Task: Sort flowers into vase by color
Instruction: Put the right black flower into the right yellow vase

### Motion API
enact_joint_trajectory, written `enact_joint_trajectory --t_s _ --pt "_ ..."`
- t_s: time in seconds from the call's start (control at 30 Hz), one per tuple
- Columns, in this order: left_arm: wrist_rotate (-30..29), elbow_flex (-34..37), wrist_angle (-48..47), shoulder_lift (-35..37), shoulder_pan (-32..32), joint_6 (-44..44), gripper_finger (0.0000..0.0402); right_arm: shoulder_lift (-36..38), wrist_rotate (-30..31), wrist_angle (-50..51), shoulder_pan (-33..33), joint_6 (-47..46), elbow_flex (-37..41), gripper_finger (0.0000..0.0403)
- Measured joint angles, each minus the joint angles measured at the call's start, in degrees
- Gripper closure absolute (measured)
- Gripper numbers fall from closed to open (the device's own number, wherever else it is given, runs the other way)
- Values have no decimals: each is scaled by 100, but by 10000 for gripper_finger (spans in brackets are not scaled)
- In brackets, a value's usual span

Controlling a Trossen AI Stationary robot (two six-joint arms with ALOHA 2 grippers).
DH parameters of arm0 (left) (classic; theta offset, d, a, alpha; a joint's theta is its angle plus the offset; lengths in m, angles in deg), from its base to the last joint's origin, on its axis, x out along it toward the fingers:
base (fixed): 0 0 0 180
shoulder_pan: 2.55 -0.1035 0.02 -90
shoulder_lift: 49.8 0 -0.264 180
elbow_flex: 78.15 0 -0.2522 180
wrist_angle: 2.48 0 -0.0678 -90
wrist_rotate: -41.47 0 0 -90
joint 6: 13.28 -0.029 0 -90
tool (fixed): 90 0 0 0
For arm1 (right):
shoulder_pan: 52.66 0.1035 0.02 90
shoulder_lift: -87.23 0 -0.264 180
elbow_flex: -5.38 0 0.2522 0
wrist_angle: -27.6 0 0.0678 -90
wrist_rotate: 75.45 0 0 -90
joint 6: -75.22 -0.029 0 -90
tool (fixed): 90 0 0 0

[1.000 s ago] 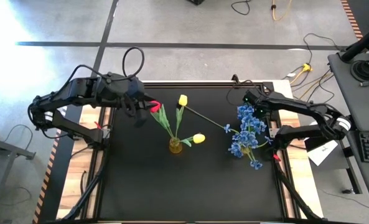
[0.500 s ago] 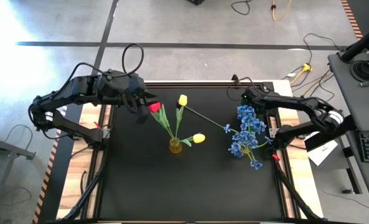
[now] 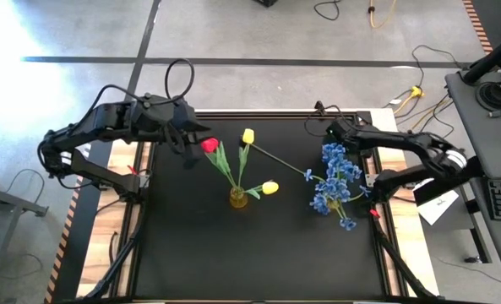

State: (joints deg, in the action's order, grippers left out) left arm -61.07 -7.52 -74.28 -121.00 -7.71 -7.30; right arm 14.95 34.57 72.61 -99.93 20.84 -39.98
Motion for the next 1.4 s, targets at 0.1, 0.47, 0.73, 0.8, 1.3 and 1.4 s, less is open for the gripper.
enact_joint_trajectory --t_s 0.1,0.47,0.73,0.8,1.3,1.4 --pt "1 -37 8 47 2 -139 310 571 2 4 137 93 -132 388" --pt "920 -36 360 59 11 -251 310 3449 294 -165 1008 1506 -466 389" --pt "1177 -33 1451 -31 9 -42 310 5419 -846 -340 1438 2932 -466 390" --pt "1182 -33 1802 -52 9 32 310 5812 -1268 -334 1438 3136 -466 390" --pt "722 -26 3603 -380 5 1464 310 7100 -3391 -2789 1438 3286 908 390" --pt "706 -26 4182 -533 51 1912 310 7076 -3916 -3536 1438 3159 1446 390"
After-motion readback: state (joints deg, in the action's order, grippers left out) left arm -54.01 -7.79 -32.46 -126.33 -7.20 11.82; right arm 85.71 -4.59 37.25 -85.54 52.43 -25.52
